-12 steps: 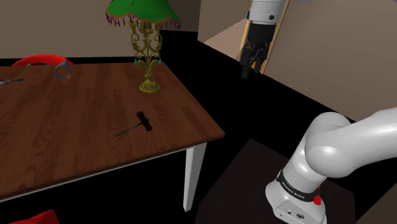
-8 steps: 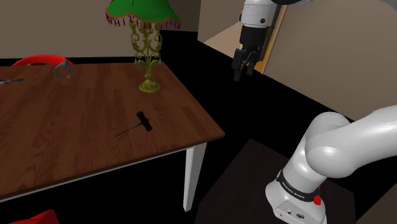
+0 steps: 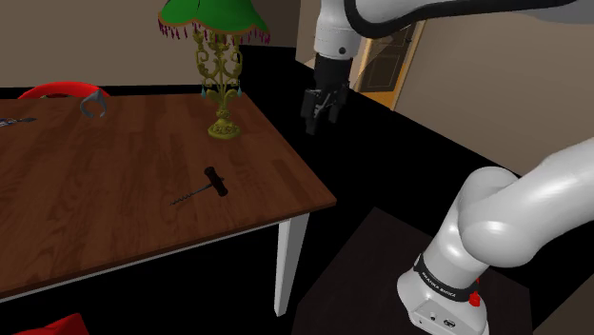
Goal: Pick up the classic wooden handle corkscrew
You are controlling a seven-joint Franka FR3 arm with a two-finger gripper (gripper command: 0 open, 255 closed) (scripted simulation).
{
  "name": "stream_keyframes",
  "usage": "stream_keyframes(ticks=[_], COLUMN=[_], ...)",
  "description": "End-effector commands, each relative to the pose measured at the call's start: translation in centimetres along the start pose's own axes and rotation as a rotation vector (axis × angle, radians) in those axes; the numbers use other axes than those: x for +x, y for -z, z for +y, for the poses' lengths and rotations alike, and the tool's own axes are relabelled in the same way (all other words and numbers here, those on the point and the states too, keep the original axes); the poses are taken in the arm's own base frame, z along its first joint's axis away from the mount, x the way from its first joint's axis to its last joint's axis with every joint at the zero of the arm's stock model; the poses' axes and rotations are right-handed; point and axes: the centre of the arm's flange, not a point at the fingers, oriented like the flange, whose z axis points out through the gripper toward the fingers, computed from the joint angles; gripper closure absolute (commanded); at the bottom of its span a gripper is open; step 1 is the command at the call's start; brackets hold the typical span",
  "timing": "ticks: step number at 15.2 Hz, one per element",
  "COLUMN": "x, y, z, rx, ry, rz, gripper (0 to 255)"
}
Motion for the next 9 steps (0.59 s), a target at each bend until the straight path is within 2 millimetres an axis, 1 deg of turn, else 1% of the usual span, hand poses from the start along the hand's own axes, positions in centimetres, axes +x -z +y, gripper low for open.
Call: stream_keyframes(ticks=[1,9], x=[1.3,6.9], y=[-0.9,-4.1], z=[-1.9,-9.8], rx=[-0.005,-0.027], ry=[0.012,0.060], rz=[0.019,0.086], gripper=[0,0])
